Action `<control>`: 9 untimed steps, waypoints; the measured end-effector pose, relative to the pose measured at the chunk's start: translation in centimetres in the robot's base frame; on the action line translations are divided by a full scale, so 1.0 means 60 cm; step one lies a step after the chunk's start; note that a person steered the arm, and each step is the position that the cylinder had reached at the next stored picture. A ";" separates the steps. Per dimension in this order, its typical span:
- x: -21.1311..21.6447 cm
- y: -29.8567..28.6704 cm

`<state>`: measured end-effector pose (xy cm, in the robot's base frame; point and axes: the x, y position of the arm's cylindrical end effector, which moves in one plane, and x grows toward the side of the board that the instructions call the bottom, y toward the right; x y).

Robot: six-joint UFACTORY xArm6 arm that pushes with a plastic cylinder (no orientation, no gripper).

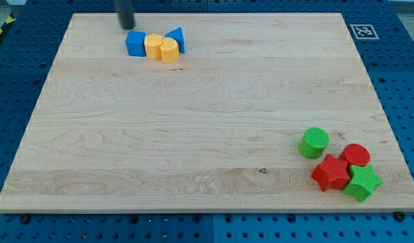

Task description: Push the line of blocks towards the center

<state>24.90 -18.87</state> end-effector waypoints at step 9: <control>0.082 0.150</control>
<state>29.84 -9.87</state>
